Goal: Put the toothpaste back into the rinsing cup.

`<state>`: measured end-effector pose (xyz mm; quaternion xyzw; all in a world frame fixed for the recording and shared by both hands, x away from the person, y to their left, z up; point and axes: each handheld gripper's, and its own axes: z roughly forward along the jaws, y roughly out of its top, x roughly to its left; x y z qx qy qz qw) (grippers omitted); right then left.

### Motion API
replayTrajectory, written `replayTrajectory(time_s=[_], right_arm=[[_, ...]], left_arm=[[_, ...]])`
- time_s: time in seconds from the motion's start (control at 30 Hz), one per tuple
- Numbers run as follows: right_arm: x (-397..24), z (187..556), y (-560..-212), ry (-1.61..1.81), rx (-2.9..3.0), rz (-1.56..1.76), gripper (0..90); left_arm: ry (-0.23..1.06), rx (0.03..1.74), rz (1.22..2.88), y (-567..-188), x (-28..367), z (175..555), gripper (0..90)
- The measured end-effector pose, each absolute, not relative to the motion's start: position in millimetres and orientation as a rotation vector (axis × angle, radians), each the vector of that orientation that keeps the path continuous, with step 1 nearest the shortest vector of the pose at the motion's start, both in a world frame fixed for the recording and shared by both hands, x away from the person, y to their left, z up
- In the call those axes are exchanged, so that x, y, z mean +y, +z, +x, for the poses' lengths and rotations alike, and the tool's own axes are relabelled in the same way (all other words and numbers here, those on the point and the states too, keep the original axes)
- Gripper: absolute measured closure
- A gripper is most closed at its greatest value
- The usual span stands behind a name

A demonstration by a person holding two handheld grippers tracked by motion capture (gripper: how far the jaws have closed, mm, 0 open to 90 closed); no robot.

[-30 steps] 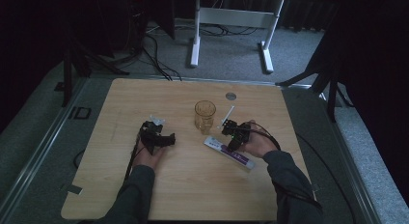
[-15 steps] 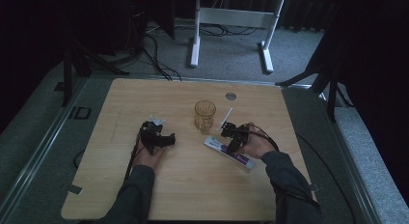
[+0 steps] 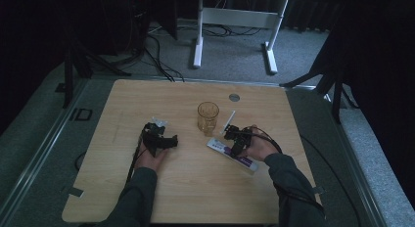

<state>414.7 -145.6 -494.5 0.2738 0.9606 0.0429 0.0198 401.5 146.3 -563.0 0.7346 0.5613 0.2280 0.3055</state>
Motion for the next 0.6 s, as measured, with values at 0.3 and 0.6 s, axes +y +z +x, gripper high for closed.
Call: replayTrajectory(time_s=[0.3,0.6], right_arm=[[-144.7,415.9,-502.1,0.108,2.99,0.849,57.5],[-141.9,416.5,-511.7,0.077,2.993,0.85,59.4]], left_arm=[[0.603,1.486,1.945,-563.0,146.3,401.5,11.7],[0.603,1.484,1.949,-562.8,146.5,401.5,11.7]])
